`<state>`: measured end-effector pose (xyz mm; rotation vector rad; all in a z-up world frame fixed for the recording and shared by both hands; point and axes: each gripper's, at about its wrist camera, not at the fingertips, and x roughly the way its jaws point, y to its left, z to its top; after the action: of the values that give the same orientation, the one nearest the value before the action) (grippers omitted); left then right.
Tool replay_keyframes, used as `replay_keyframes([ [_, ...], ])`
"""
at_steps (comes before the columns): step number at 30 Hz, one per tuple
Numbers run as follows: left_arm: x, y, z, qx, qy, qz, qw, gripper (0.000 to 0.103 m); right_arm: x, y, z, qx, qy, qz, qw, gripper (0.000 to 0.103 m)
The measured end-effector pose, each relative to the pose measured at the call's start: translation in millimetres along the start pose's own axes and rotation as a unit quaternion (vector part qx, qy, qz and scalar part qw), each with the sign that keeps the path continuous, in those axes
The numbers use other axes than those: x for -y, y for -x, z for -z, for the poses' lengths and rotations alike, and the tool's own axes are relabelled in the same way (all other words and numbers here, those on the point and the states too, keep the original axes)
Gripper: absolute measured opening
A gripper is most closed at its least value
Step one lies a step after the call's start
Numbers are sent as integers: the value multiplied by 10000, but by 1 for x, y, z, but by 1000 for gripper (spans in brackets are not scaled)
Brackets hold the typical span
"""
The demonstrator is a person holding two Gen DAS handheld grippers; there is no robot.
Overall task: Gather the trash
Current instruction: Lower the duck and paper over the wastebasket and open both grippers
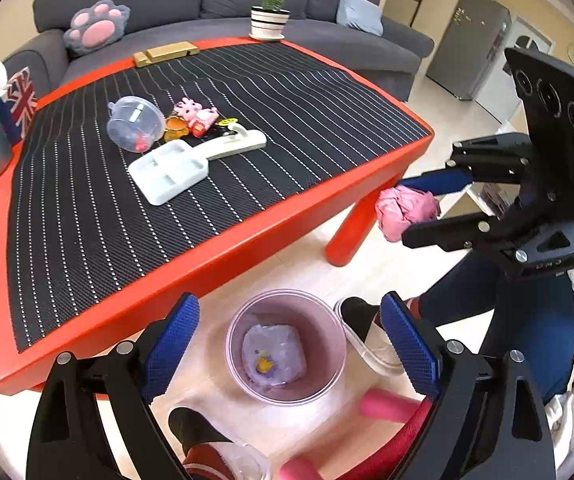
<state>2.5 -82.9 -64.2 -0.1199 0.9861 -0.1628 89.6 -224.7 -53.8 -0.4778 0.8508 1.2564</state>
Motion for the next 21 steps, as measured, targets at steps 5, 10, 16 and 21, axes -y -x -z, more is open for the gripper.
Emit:
replay_keyframes([
  [5,-4,2,0,72,58,-47,9999,92,-1,-2,1,-35,16,-16,10000,37],
  [10,-9,9,0,193,153,-70,9997,92,-2,-3,2,-67,54,-49,10000,37],
  [16,-15,15,0,308,271,-85,9991,92,-6,-4,2,-90,118,-108,9998,37],
  [21,-17,16,0,332,297,-90,9990,92,-8,-5,3,-82,152,-226,9996,60],
])
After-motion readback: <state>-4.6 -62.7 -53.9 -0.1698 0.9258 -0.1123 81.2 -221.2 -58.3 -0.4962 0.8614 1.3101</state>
